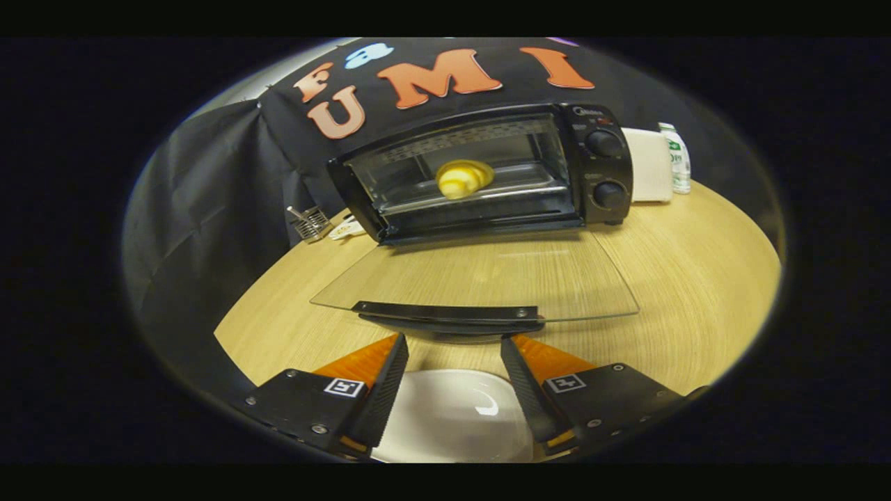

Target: Open the toaster oven, put the food inside, and close the toaster oven door.

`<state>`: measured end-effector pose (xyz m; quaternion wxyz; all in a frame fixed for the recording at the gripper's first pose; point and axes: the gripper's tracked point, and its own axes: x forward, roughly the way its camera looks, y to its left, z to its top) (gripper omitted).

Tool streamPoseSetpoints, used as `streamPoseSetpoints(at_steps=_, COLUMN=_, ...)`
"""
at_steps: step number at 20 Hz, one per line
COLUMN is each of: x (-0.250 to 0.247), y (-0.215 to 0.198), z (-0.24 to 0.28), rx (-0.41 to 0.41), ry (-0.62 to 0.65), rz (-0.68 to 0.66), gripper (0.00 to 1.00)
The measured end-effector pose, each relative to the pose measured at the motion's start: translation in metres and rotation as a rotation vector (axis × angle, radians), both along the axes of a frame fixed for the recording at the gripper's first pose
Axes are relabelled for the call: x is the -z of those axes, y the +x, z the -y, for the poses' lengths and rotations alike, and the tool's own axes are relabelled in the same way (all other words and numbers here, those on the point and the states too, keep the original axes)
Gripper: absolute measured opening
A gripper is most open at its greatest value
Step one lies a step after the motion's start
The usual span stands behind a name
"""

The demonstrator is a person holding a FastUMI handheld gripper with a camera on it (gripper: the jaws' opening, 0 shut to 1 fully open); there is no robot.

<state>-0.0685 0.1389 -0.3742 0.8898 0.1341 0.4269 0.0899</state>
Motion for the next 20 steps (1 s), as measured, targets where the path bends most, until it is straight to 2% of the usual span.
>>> streamPoseSetpoints(at_steps=3, x=-0.020, y=0.016, z=-0.020, rx=-0.048, ry=0.030, rz=0.061, gripper=0.79)
streamPoseSetpoints(at_steps=7, x=-0.029, y=0.054, z=-0.005, rx=-0.038, ry=-0.126, rz=0.139, gripper=0.79)
streamPoseSetpoints(at_steps=13, x=-0.038, y=0.102, z=0.018, rx=0.060, ry=-0.217, rz=0.189, gripper=0.79)
streamPoseSetpoints(at_steps=20, x=-0.059, y=0.142, z=0.035, rx=0.163, ry=-0.215, rz=0.249, gripper=0.80)
